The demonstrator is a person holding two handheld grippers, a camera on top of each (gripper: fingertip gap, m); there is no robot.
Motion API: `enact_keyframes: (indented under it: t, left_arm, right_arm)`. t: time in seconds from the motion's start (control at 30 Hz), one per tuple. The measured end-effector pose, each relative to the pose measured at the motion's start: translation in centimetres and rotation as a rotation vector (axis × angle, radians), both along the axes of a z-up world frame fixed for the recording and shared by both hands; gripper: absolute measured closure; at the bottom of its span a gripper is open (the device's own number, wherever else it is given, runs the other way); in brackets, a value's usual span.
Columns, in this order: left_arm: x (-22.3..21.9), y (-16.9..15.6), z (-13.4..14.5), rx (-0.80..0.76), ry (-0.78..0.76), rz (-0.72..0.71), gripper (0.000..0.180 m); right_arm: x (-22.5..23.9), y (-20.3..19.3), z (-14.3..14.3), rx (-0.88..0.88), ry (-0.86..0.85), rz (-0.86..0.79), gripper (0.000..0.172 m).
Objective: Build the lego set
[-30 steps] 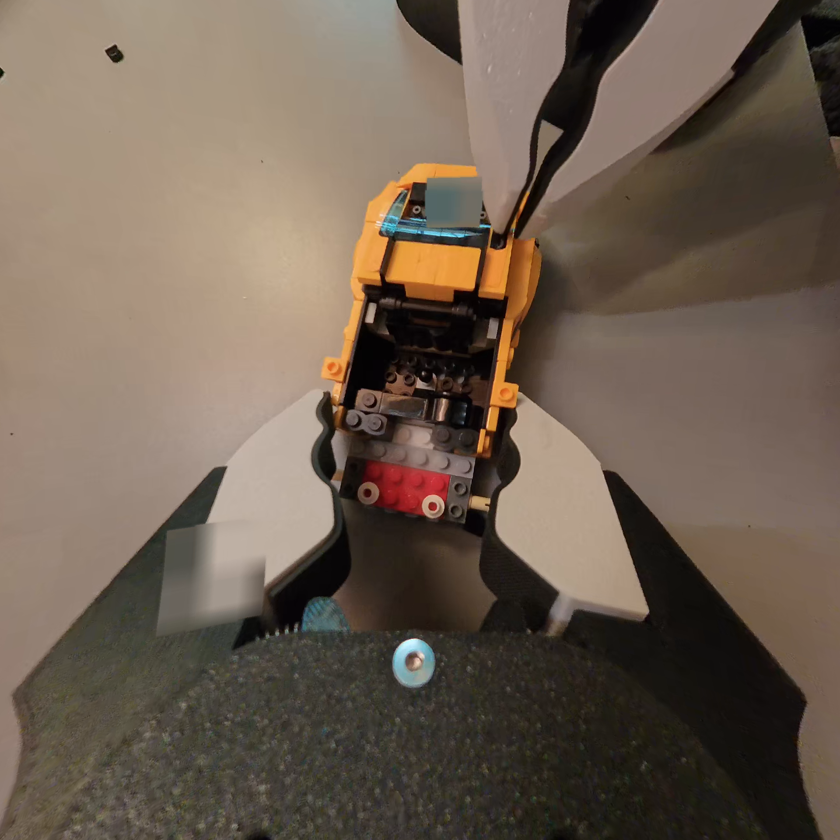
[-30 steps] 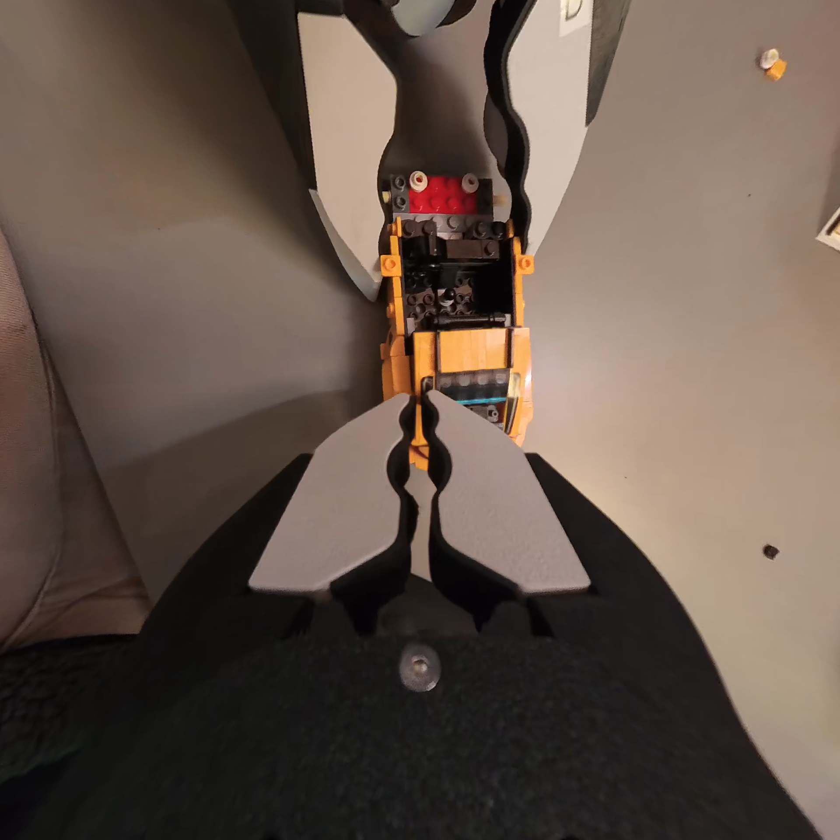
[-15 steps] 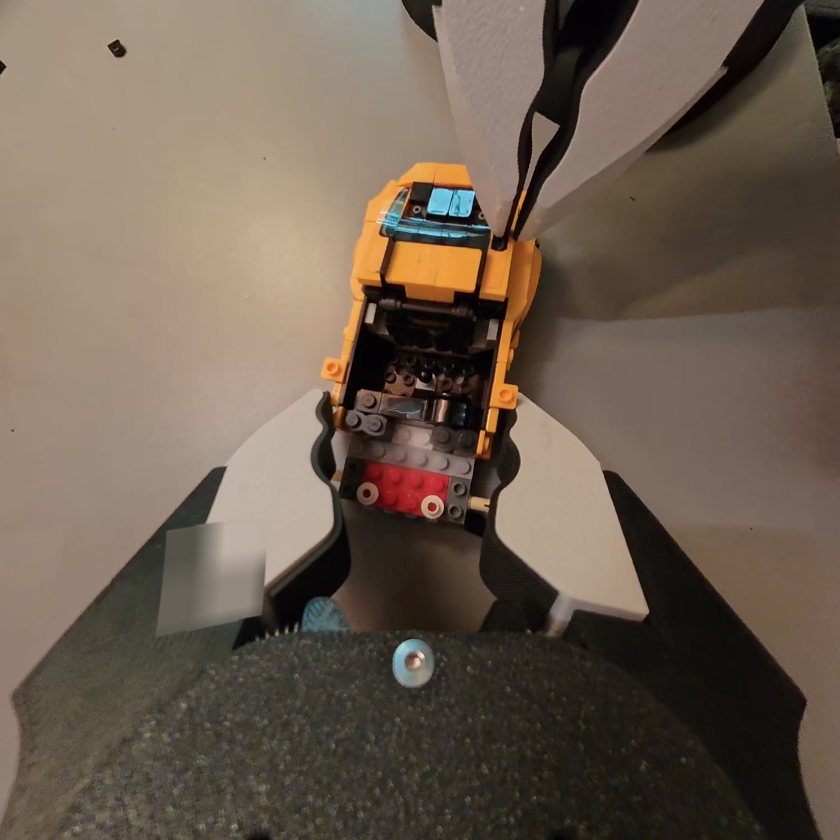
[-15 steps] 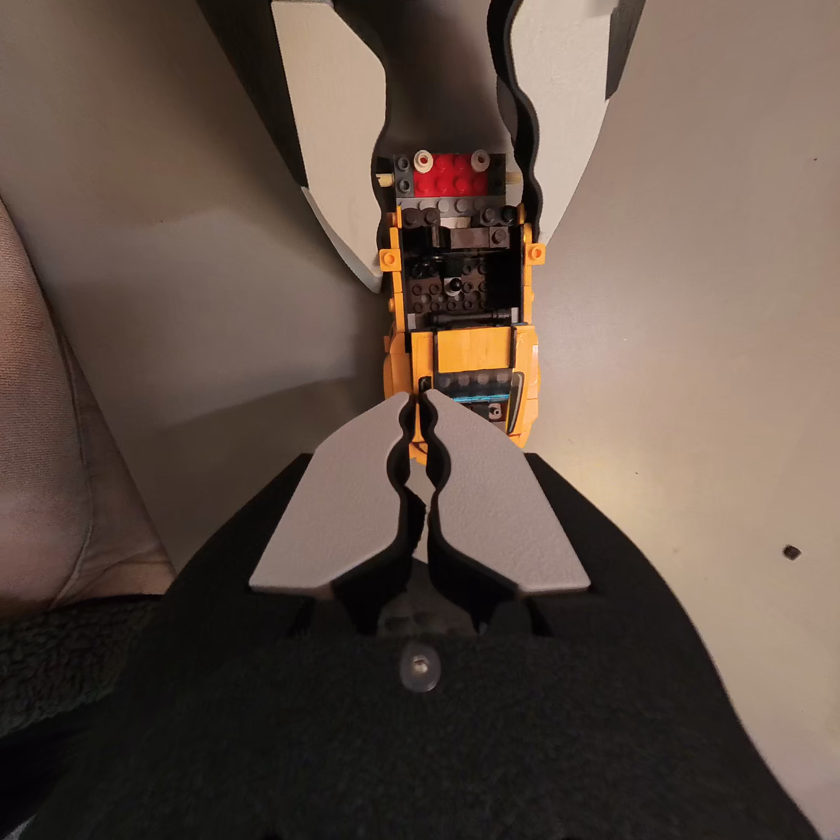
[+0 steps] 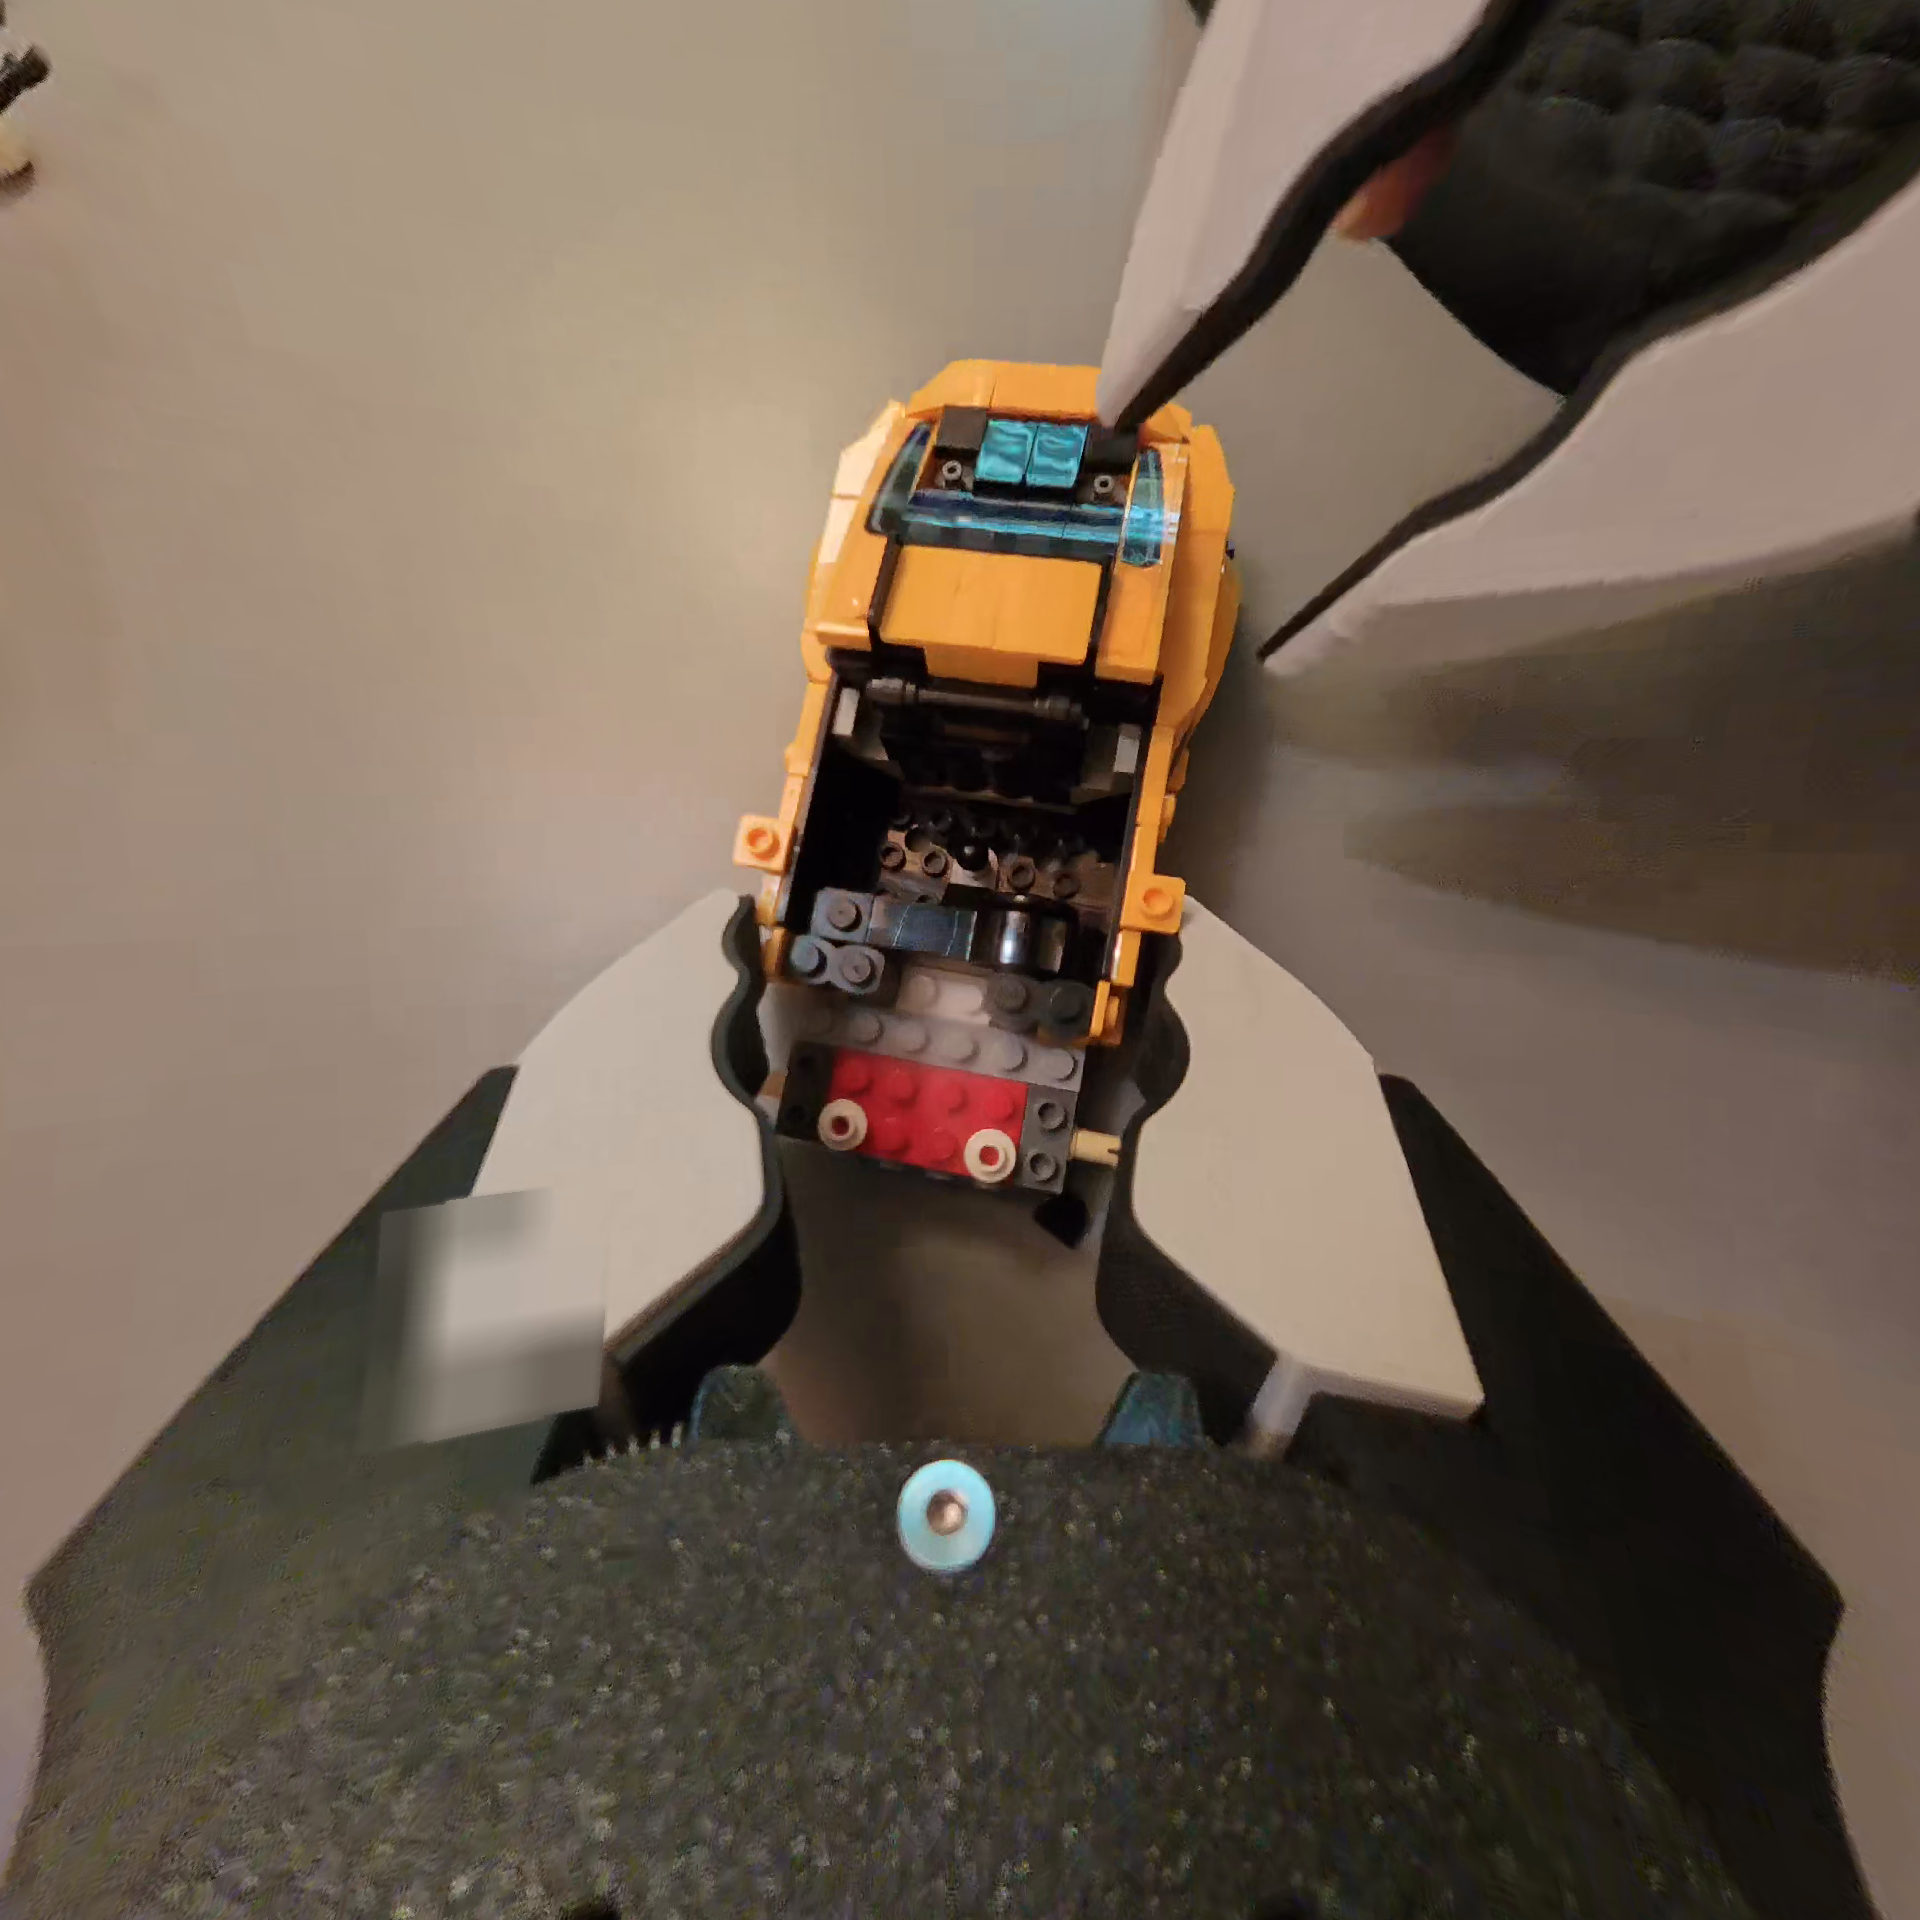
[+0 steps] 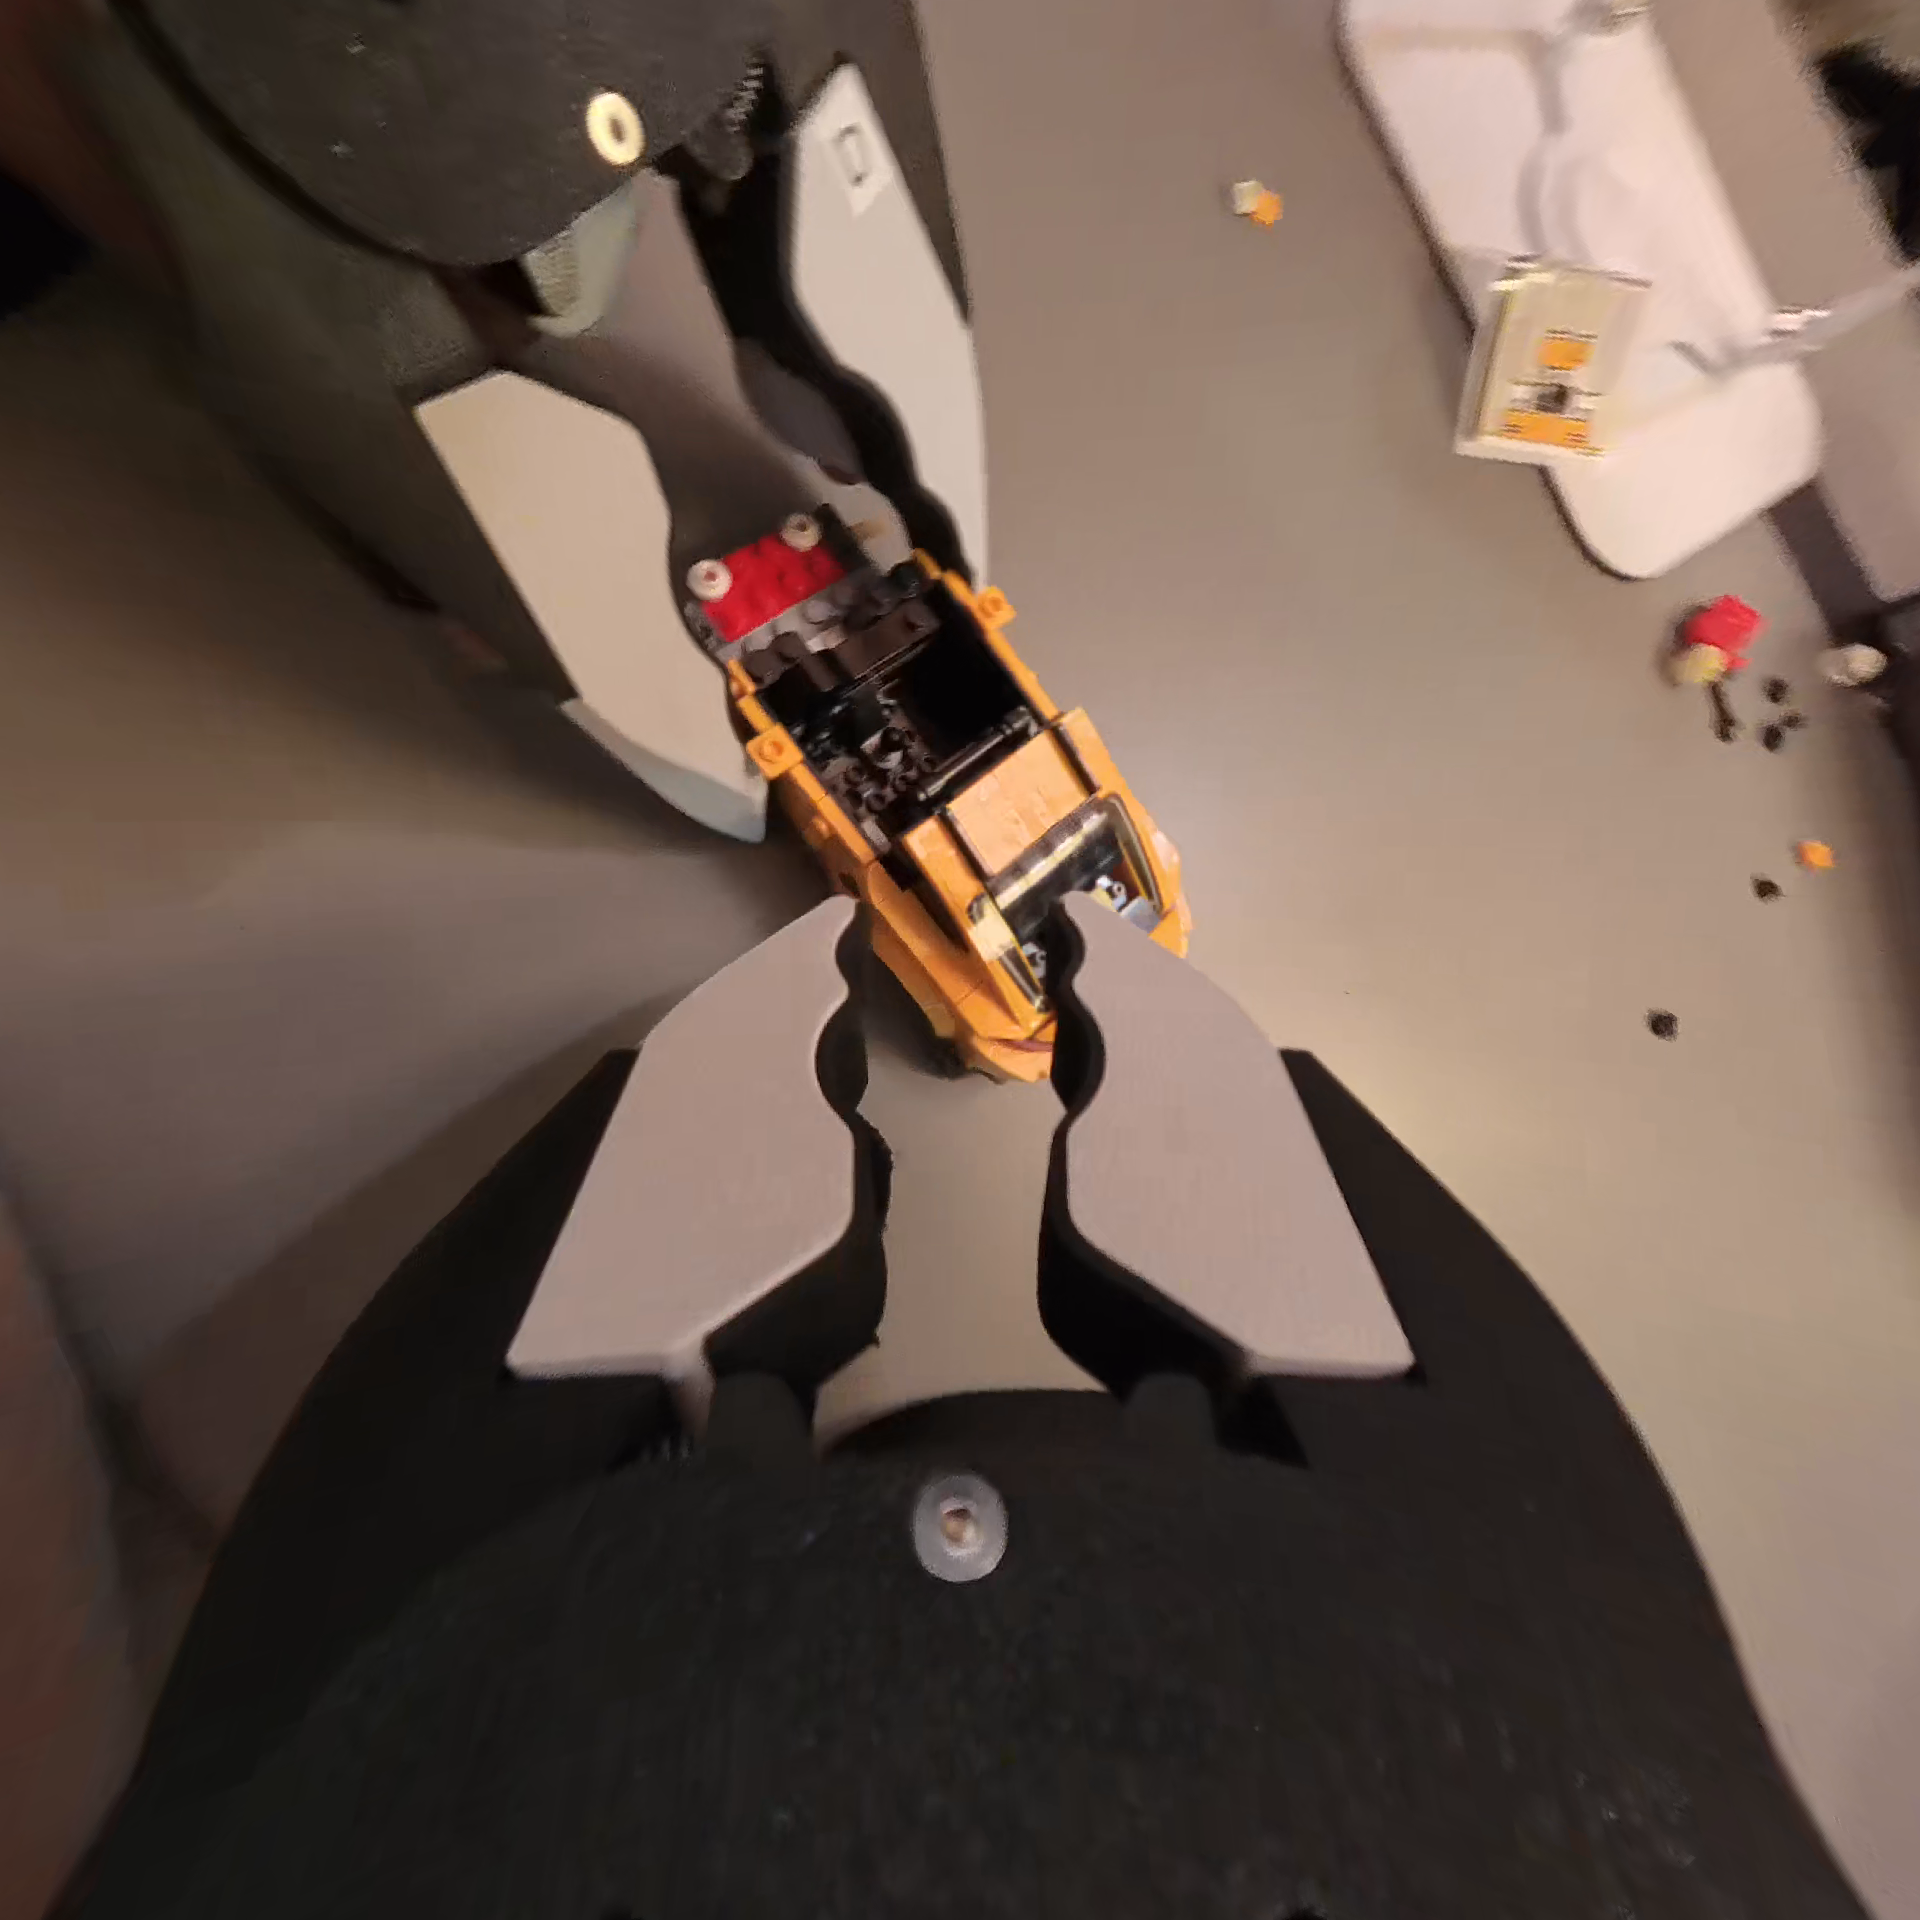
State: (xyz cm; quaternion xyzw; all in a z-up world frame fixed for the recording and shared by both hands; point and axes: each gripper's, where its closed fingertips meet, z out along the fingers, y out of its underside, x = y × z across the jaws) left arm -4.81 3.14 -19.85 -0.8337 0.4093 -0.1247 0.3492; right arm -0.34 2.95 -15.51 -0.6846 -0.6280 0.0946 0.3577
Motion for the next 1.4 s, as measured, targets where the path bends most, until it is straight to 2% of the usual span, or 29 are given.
enact_keyframes:
  t: [0.13, 0.27, 0.5, 1.4]
  left_arm:
    - [-0.2, 0.1, 0.0, -0.006, 0.002, 0.077, 0.111]
    - [-0.2, 0.1, 0.0, -0.003, 0.007, 0.107, 0.111]
    - [-0.4, 0.2, -0.1, 0.002, 0.019, 0.12, 0.111]
    - [-0.2, 0.1, 0.0, 0.007, 0.008, 0.097, 0.113]
  right_arm:
    - [-0.7, 0.6, 0.0, 0.107, 0.111, -0.154, 0.143]
    - [-1.3, 0.8, -0.6, 0.112, 0.16, -0.218, 0.147]
    - [-1.6, 1.2, -0.9, 0.19, 0.121, -0.225, 0.151]
    - [-1.3, 1.2, -0.6, 0.182, 0.156, -0.23, 0.149]
